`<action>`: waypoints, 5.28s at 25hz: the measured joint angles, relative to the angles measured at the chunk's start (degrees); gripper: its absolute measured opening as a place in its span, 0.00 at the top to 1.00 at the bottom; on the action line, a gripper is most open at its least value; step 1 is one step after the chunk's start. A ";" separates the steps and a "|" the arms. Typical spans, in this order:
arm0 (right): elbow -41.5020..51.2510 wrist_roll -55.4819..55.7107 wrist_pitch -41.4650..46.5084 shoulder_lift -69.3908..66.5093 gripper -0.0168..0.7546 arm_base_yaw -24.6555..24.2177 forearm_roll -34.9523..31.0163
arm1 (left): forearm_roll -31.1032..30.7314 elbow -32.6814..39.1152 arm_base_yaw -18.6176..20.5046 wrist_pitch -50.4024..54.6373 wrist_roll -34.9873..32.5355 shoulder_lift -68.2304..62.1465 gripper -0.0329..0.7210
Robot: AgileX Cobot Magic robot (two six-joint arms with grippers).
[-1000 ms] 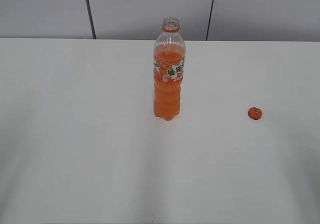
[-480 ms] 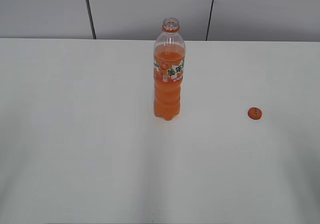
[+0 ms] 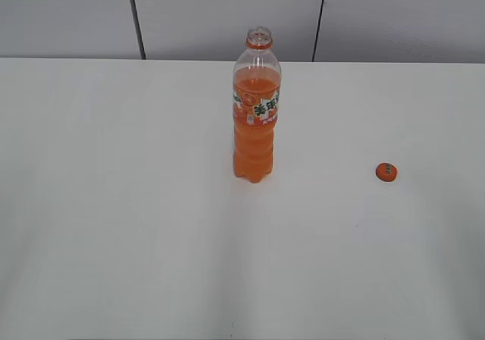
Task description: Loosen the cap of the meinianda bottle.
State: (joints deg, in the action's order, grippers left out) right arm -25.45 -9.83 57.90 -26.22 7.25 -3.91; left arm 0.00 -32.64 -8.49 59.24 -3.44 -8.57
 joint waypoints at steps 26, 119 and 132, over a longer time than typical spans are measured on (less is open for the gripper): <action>0.04 0.58 0.43 26.69 0.22 0.00 0.39 | 0.00 0.04 0.00 0.07 2.44 8.97 0.39; 0.04 0.75 0.38 26.74 0.22 -5.62 0.39 | 0.00 0.04 8.61 0.07 2.55 9.03 0.64; 0.04 0.75 0.38 26.74 0.22 -5.62 0.20 | 0.00 0.04 9.74 0.07 2.55 9.03 0.64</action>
State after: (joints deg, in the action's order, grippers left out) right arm -25.40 -9.08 58.28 0.52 1.64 -3.70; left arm 0.00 -32.60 1.25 59.31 -0.88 0.46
